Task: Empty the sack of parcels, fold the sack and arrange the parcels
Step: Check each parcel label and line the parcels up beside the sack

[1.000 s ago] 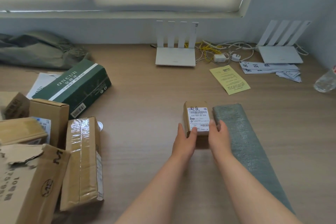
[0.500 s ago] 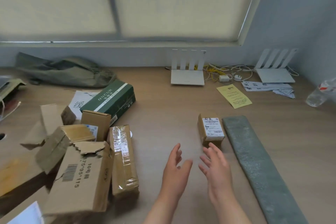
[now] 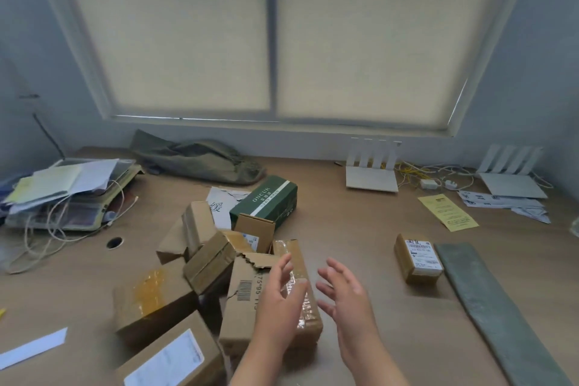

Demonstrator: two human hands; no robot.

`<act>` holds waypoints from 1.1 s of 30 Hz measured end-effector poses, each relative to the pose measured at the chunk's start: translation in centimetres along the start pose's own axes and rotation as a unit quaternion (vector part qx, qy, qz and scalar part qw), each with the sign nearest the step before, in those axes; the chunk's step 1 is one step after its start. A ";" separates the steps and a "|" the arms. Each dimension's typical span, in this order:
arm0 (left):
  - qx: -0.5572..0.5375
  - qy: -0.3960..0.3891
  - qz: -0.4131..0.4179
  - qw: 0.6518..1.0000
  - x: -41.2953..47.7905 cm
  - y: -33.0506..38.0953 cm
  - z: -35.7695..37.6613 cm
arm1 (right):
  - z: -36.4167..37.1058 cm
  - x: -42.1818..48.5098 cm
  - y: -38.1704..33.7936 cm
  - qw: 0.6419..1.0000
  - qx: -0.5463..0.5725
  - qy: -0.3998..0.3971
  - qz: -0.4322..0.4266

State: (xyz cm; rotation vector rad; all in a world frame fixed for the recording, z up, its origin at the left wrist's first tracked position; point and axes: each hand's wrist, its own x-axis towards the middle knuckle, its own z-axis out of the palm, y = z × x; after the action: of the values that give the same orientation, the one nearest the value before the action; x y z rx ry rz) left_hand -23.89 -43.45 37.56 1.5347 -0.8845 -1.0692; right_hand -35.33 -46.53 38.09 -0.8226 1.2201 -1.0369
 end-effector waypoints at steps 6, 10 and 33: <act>-0.002 0.081 -0.046 0.996 -0.3 -2.5 -8.9 | 5.8 -2.1 2.8 0.999 -0.042 -0.013 0.030; -0.006 0.072 -0.092 0.993 -0.3 -4.5 -11.9 | 7.3 -2.5 5.3 0.995 -0.076 0.015 0.056; -0.052 0.048 -0.096 0.993 -3.6 -5.8 -10.4 | 4.7 -3.4 7.0 0.982 -0.186 0.033 0.005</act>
State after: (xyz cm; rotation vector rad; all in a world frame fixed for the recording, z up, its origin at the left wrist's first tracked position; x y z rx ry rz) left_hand -15.21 -35.54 33.40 1.5933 -0.6149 -1.1497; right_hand -29.57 -41.08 33.59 -1.0737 1.4995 -0.8444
